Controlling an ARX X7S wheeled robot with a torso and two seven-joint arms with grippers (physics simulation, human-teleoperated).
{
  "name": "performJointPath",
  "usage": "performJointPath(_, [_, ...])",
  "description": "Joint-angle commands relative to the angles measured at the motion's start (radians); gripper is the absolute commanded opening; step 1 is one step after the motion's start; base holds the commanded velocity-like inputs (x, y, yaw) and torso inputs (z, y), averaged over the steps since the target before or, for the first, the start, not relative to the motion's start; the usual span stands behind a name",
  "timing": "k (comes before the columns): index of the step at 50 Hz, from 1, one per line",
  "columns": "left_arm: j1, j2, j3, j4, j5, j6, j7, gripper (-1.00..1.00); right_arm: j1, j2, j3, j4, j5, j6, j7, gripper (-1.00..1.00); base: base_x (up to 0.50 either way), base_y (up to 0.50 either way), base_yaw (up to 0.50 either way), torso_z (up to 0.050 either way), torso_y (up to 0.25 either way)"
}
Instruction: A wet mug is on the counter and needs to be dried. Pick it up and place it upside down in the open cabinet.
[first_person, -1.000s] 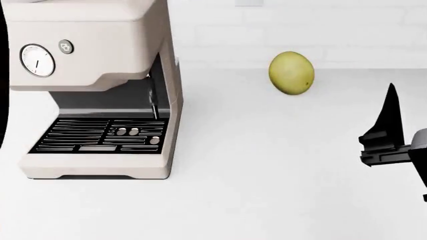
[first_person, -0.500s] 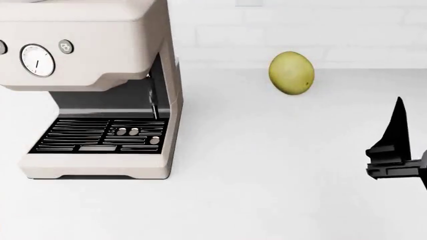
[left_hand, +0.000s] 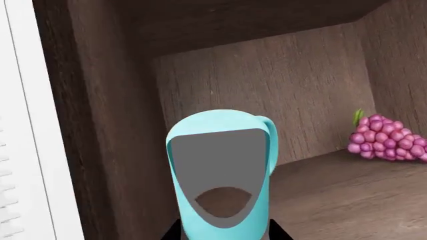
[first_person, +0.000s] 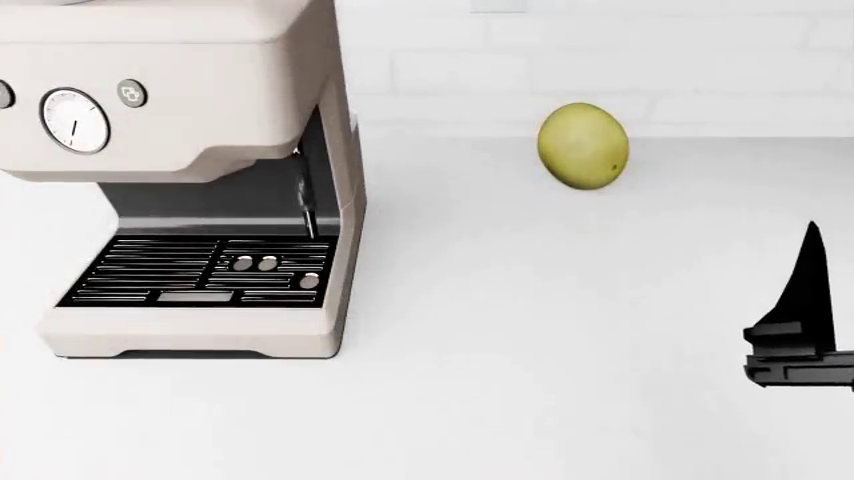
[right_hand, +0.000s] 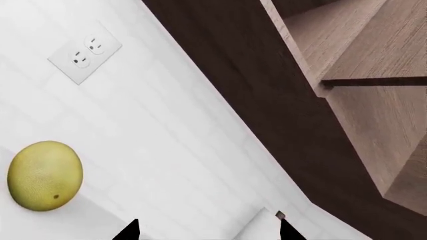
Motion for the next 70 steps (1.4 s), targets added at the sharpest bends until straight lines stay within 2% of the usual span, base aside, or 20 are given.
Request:
performJointPath(1, [-0.003,0.000,0.130,-0.015,-0.122,-0.002,-0.037,-1.00,-0.023,-0.036,0.047,0.001,0.018,-0.058,-0.005,1.00,0.00,0.00,0.00,0.000,0.000])
performJointPath(11, [-0.003,0.000,0.210,-0.017,-0.198,0.007,-0.039,-1.00,-0.045,-0.052,0.072,0.005,0.040,-0.085,0.008,1.00,0.00,0.00,0.00,0.000,0.000])
performJointPath(28, [-0.003,0.000,0.260,-0.028,-0.250,0.002,-0.041,-1.00,-0.043,-0.070,0.089,-0.001,0.040,-0.102,-0.006,1.00,0.02,0.00,0.00,0.001,0.000])
performJointPath(29, [-0.003,0.000,0.262,-0.028,-0.252,0.002,-0.042,1.00,-0.042,-0.071,0.090,-0.001,0.040,-0.102,-0.007,1.00,0.02,0.00,-0.01,0.000,0.000])
performJointPath(35, [-0.003,0.000,0.272,-0.033,-0.254,0.003,-0.044,1.00,-0.042,-0.073,0.092,-0.001,0.040,-0.103,-0.007,1.00,0.02,0.00,-0.01,0.002,0.000])
performJointPath(51, [-0.003,0.000,0.213,-0.038,-0.180,-0.001,-0.041,1.00,-0.055,-0.077,0.106,-0.002,0.060,-0.112,0.003,1.00,0.02,0.00,-0.01,0.002,0.000])
performJointPath(64, [-0.003,0.000,-0.007,-0.031,0.054,0.079,-0.028,1.00,-0.044,-0.087,0.109,-0.006,0.058,-0.115,-0.013,1.00,0.03,0.00,-0.01,0.004,0.000])
performJointPath(70, [-0.003,0.000,-0.069,-0.027,0.137,0.101,-0.031,1.00,-0.059,-0.089,0.108,-0.006,0.074,-0.120,0.002,1.00,0.02,0.00,-0.01,0.004,0.000])
